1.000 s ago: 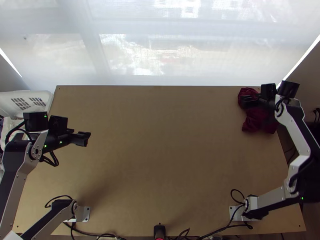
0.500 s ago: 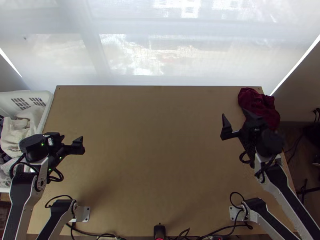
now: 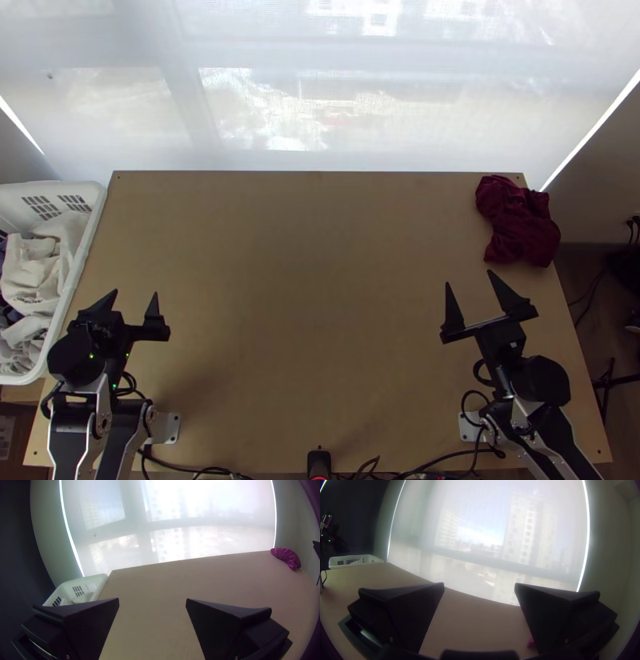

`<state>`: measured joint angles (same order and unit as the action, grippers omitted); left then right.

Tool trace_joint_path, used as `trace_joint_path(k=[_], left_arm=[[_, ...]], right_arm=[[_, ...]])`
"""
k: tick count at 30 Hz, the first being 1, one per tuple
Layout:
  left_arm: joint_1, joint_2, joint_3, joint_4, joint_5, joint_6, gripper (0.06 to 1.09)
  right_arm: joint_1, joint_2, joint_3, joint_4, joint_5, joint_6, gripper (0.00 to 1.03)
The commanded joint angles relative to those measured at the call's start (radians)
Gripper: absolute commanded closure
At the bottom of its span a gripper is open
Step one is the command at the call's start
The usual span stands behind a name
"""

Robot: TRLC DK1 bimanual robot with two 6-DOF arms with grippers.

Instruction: Fold the t-shirt

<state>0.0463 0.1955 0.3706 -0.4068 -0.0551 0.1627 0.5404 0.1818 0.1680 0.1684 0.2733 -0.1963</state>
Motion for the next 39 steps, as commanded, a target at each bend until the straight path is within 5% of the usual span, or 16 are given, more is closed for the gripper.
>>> trace_joint_path(k=[1, 6, 9, 39], left_arm=[[0.023, -0.199, -0.147, 0.049, -0.037, 0.008, 0.11], [0.017, -0.199, -0.136, -0.033, -0.035, -0.18, 0.11], [0.02, -0.199, -0.131, -0.067, -0.037, -0.186, 0.11], [0.023, -0.199, -0.127, -0.102, -0.037, -0.186, 0.11]], right_arm=[[0.069, -0.188, -0.064, -0.136, 0.033, 0.001, 0.05], [0.076, -0.186, -0.068, -0.29, 0.037, 0.149, 0.05], [0.056, -0.186, -0.07, -0.308, 0.035, 0.189, 0.05], [0.05, -0.183, -0.073, -0.365, 0.033, 0.222, 0.05]])
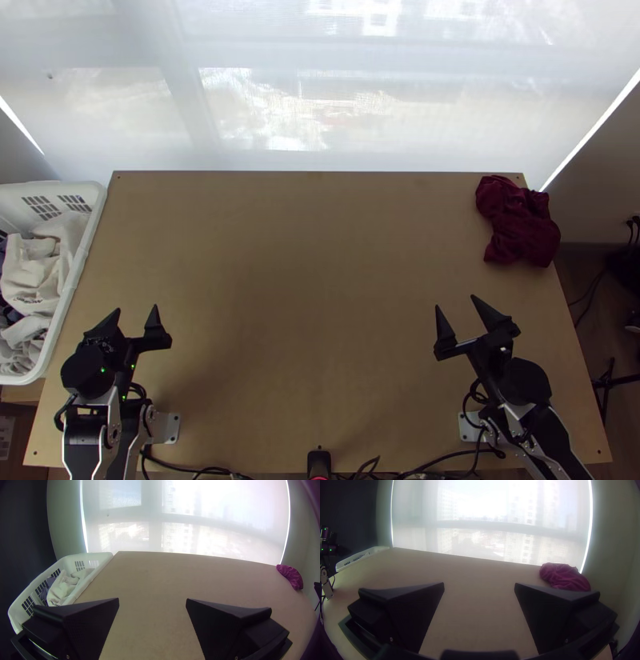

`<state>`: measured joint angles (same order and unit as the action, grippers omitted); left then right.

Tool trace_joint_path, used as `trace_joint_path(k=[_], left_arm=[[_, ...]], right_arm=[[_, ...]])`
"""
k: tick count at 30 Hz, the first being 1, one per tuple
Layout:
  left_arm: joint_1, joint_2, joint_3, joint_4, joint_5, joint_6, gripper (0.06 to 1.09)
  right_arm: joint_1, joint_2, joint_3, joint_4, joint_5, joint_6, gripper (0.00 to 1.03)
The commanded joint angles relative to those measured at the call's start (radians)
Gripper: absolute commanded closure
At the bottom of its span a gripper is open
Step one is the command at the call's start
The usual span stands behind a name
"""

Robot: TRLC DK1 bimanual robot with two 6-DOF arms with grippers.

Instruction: Fold the t-shirt

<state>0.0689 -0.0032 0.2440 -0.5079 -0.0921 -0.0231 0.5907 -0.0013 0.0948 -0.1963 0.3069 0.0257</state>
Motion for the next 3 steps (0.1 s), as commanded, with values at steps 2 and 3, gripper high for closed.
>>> trace_joint_path(k=[2, 3], left_arm=[[0.0, 0.0, 0.001, -0.001, 0.0, 0.0, 0.11], [0.0, 0.0, 0.0, -0.001, 0.0, 0.0, 0.11]], right_arm=[[0.0, 0.0, 0.0, 0.0, 0.0, 0.0, 0.05], [0.0, 0.0, 0.0, 0.0, 0.0, 0.0, 0.05]])
